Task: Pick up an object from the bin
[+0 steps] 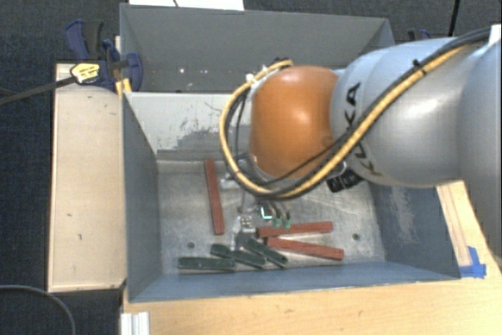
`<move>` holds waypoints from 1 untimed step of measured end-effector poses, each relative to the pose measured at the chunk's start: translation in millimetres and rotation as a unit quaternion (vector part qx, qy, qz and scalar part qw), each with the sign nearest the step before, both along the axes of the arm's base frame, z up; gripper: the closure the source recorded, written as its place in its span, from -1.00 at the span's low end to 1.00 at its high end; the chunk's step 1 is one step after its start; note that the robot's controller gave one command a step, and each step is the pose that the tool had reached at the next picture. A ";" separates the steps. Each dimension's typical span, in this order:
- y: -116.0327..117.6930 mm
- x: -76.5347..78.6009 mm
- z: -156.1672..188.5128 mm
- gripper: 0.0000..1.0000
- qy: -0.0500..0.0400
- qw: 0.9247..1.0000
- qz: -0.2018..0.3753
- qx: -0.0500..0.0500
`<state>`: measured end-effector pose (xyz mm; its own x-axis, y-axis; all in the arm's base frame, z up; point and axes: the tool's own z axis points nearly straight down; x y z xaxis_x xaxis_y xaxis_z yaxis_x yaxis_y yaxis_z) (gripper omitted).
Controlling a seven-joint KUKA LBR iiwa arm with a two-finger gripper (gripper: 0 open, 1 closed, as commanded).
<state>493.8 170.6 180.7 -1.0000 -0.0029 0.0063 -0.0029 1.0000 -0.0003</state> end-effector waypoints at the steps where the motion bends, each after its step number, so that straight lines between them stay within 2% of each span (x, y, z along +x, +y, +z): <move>1: -0.8 2.1 3.9 -1.00 -0.004 1.000 -0.003 0.001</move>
Offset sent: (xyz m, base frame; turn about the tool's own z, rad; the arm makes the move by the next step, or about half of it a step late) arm 0.0669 -0.0061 -0.1107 -0.9116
